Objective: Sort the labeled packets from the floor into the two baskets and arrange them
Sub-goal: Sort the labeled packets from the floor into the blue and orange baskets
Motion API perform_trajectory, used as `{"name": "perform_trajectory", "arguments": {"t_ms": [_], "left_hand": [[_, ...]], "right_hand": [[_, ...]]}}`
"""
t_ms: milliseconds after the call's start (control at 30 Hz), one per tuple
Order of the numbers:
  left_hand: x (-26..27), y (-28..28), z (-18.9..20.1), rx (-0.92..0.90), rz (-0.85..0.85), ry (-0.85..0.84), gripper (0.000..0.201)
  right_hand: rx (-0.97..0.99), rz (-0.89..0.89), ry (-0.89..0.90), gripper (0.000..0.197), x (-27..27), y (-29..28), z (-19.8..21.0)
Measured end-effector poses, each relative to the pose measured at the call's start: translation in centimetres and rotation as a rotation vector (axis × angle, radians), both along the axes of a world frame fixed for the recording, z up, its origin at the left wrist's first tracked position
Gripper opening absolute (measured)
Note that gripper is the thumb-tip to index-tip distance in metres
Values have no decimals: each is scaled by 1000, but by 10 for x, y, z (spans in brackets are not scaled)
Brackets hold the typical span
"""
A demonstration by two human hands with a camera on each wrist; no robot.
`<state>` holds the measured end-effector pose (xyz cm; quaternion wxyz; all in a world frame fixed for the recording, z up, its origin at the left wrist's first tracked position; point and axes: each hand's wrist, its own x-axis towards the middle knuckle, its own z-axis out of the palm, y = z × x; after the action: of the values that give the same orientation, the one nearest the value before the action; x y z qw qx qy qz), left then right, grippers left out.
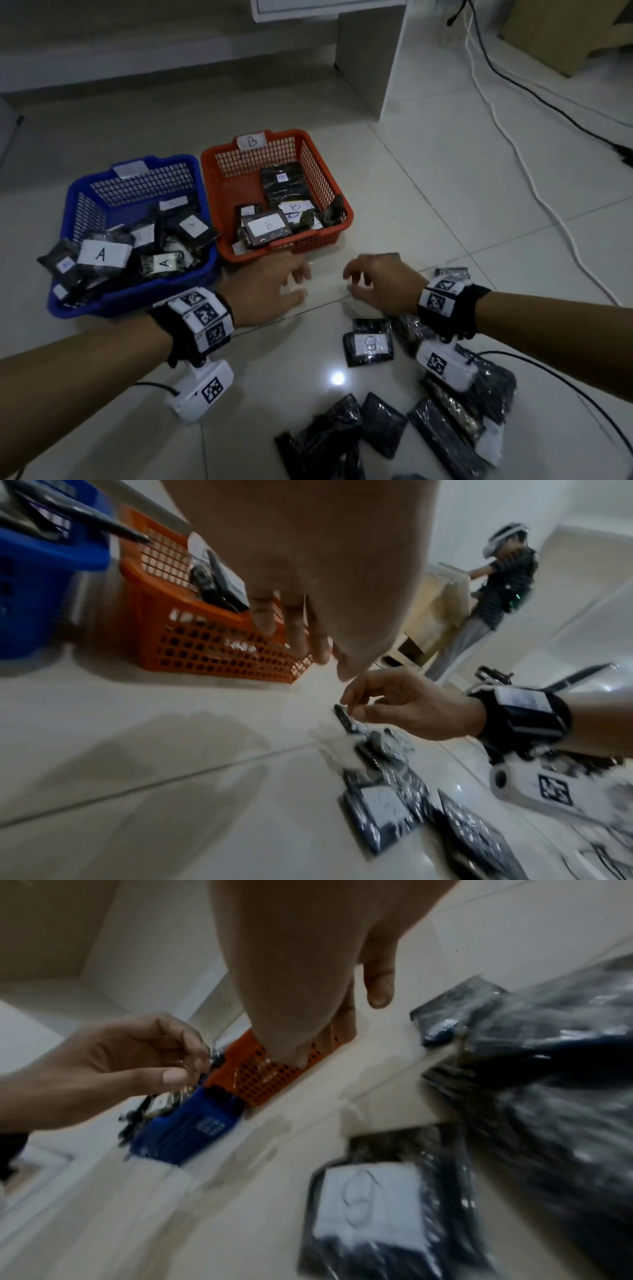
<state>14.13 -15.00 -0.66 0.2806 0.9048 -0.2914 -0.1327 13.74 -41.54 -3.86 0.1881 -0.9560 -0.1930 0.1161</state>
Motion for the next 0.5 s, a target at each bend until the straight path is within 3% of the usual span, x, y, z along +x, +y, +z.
{"name": "perform_trajectory", "arguments": {"t_ms": [100,167,300,433,500], "left_hand": [[-21,-5,-10,153,-126,111,20],[-29,-7,-12,186,-156,161,21],[-35,-8,-12,186,-143,246,22],[-38,-10,-5,142,-57,283,40],[-38,-11,-1,44,23,337,46]], "right_hand": [[-328,202,133,73,-27,-16,-12],[-402,239,151,77,-38,-24,-17],[-4,44,331,39,-44,-26,-12],[547,-207,522,31,-42,-14,6],[690,-270,573,30,-41,-4,17]]}}
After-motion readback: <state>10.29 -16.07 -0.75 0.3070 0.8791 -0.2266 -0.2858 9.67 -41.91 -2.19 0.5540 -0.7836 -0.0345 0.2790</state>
